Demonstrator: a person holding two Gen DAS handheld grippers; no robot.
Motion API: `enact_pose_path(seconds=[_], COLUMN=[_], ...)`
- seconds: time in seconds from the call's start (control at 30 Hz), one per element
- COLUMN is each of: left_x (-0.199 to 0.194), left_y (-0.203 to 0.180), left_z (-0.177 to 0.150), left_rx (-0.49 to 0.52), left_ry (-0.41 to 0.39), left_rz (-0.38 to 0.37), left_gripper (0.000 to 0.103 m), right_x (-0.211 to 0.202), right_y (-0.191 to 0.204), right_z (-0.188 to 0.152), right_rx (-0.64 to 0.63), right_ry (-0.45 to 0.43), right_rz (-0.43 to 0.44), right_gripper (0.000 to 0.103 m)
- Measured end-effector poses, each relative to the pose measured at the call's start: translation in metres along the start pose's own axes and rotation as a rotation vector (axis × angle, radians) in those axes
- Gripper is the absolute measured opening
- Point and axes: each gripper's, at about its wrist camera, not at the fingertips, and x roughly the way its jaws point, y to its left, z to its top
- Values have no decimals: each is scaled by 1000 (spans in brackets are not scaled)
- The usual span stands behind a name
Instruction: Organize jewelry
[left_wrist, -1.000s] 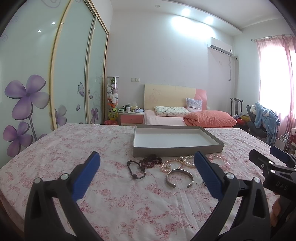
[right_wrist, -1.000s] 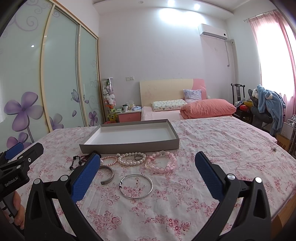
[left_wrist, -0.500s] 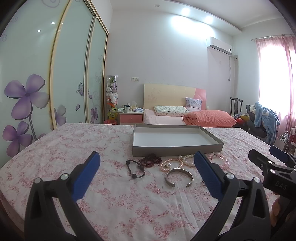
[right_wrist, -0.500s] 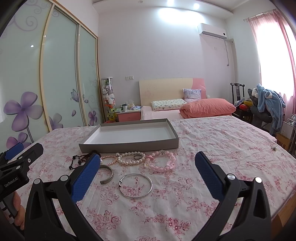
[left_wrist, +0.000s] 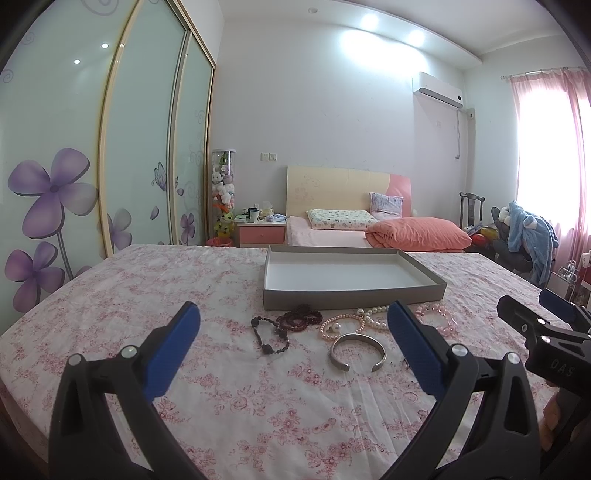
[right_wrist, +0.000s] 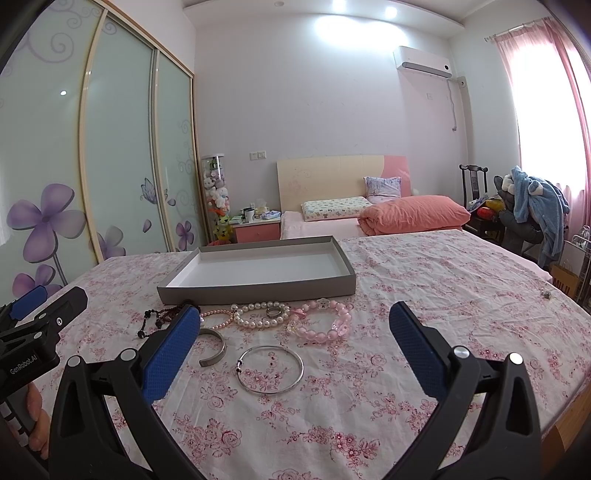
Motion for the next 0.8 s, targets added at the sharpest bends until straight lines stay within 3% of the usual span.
enact_pose_path(seconds=[0.67, 0.8], left_x=[4, 9], left_y=[-6, -3], left_z=[-9, -8], left_rx=[-1, -1], left_ry=[11, 34], left_rz=[4, 14], left_gripper=[99, 99], right_x=[4, 12], right_y=[-1, 0], right_z=[-6, -10], right_rx=[-3, -10], right_ry=[6, 43], right_rz=[-3, 0], right_gripper=[101, 101])
